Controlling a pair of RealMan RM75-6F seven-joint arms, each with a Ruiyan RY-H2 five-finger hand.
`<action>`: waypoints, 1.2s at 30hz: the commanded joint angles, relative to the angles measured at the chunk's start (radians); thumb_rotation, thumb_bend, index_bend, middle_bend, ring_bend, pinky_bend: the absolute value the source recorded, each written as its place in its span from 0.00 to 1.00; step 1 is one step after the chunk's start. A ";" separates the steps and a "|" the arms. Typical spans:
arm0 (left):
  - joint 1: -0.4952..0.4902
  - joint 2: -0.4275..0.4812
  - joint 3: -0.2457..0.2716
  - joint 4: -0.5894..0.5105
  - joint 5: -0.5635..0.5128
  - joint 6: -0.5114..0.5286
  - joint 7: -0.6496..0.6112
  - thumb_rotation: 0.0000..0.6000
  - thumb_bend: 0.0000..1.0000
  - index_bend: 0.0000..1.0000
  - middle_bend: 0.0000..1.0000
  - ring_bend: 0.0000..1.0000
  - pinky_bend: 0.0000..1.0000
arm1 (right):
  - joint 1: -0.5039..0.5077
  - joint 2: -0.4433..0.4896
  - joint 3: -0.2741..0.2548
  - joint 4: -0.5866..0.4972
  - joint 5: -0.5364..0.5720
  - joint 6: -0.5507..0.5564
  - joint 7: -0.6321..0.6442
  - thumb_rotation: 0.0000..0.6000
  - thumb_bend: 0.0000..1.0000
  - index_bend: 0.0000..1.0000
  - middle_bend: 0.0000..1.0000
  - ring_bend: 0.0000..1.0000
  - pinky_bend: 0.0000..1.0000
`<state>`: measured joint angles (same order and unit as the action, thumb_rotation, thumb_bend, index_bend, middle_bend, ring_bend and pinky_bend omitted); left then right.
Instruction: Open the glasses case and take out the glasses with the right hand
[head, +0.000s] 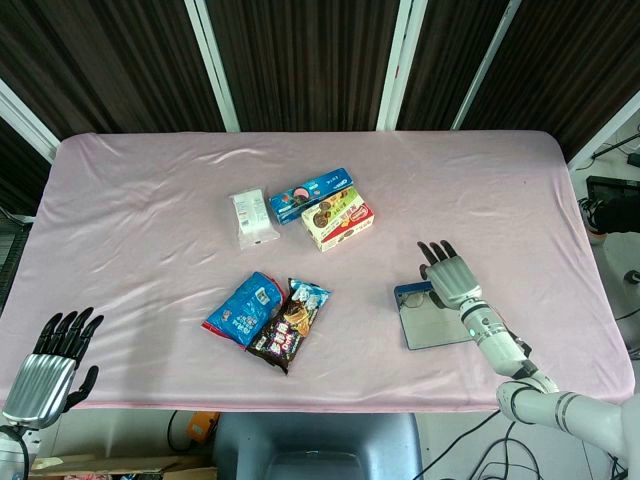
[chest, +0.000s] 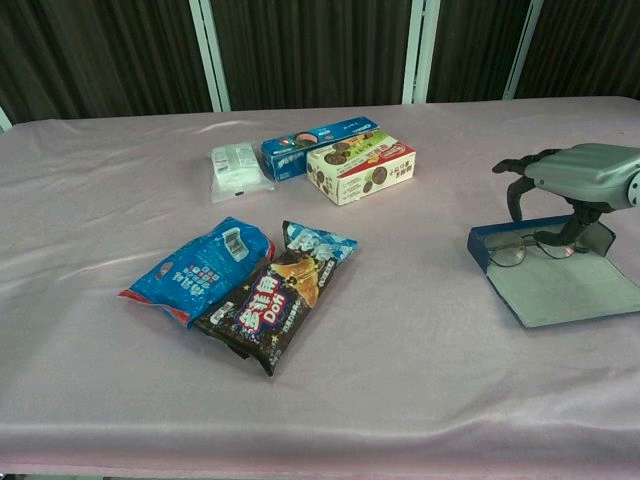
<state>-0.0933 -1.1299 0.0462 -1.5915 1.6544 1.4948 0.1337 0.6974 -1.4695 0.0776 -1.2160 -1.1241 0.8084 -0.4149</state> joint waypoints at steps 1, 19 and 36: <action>0.000 0.000 -0.001 0.001 -0.001 0.000 -0.001 1.00 0.43 0.00 0.00 0.00 0.00 | 0.002 -0.001 0.002 0.001 0.002 -0.001 -0.001 1.00 0.53 0.55 0.00 0.00 0.00; 0.001 0.001 -0.002 0.001 -0.001 0.002 -0.003 1.00 0.43 0.00 0.00 0.00 0.00 | 0.002 -0.011 0.003 0.006 0.007 0.005 -0.007 1.00 0.59 0.67 0.00 0.00 0.00; 0.003 0.005 0.000 0.002 0.004 0.008 -0.015 1.00 0.43 0.00 0.00 0.00 0.00 | -0.079 -0.158 -0.024 0.164 -0.286 0.413 -0.046 1.00 0.59 0.67 0.02 0.00 0.00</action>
<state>-0.0904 -1.1253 0.0465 -1.5892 1.6580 1.5027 0.1186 0.6389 -1.5884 0.0698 -1.1012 -1.3580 1.1596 -0.4183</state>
